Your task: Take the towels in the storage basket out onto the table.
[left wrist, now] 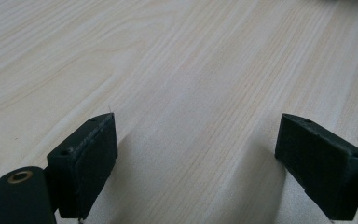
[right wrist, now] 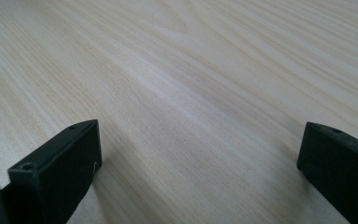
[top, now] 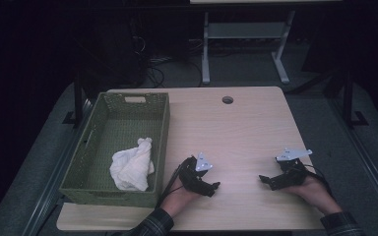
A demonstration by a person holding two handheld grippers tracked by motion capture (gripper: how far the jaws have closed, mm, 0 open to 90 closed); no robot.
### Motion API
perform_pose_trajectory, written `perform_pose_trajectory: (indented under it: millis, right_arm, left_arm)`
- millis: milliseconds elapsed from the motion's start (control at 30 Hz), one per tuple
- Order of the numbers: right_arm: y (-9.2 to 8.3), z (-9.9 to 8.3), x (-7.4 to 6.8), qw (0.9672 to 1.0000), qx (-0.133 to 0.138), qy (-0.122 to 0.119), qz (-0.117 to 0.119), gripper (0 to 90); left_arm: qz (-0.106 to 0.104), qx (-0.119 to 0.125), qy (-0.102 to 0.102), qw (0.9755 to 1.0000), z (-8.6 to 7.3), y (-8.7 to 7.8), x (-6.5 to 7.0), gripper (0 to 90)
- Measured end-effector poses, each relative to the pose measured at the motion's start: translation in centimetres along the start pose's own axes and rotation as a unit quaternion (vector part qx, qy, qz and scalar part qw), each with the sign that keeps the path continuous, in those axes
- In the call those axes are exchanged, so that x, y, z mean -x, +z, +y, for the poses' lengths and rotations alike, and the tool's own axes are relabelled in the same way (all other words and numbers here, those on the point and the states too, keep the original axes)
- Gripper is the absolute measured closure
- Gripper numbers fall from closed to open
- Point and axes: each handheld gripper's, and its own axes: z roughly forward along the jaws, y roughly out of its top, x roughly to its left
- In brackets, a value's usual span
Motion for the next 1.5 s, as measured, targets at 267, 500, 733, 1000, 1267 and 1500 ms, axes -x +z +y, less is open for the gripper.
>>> perform_pose_trajectory:
  millis: [267, 500, 733, 1000, 1267, 1500]
  right_arm:
    - [0.0, 0.0, 0.0, 1.0, 0.002, -0.002, 0.001, 0.0]
    - [0.0, 0.0, 0.0, 1.0, 0.002, -0.002, 0.001, 0.0]
    - [0.1, 0.0, 0.1, 1.0, 0.002, -0.004, 0.002, 0.0]
    - [0.1, 0.0, 0.1, 1.0, 0.002, -0.003, 0.002, 0.0]
    - [0.1, 0.0, 0.1, 1.0, 0.002, -0.003, 0.002, 0.0]
    - [0.1, 0.0, 0.1, 1.0, 0.002, -0.003, 0.002, 0.0]
  left_arm:
    - [0.001, -0.009, 0.001, 1.0, 0.2, 0.0, 0.0, 12.1]
    - [0.008, -0.012, -0.007, 0.9999, 0.3, 0.0, 0.0, 12.4]
    - [0.015, -0.025, -0.009, 0.9995, 0.7, -0.5, -0.1, 12.4]
    - [0.024, -0.027, -0.013, 0.9993, 0.9, -1.4, -0.4, 12.6]
    - [0.028, -0.032, -0.009, 0.999, 1.3, -2.2, -0.3, 12.8]
    - [0.026, -0.031, -0.007, 0.9992, 1.8, -2.8, -0.1, 12.8]
